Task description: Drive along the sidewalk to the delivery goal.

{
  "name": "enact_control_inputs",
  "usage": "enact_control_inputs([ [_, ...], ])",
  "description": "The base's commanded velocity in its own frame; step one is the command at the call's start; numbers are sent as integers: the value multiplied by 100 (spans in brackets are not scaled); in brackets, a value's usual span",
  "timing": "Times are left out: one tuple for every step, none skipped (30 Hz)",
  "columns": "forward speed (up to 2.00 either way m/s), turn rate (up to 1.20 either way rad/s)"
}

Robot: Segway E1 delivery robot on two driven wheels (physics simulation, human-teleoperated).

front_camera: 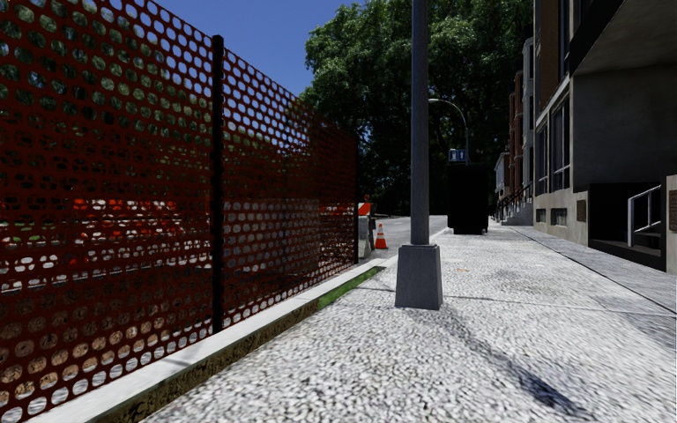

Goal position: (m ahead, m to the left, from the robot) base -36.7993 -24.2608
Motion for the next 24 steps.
enact_control_inputs([
  [0, 0],
  [0, 0],
  [0, 0],
  [0, 0],
  [0, 0],
  [0, 0],
  [0, 0],
  [0, 0],
  [0, 0],
  [0, 0],
  [0, 0],
  [0, 0],
  [0, -2],
  [0, -5],
  [0, -9],
  [0, -16],
  [0, -16],
  [0, -20],
  [0, -21],
  [0, -21],
  [0, -21],
  [0, -23],
  [0, -34],
  [0, -43],
])
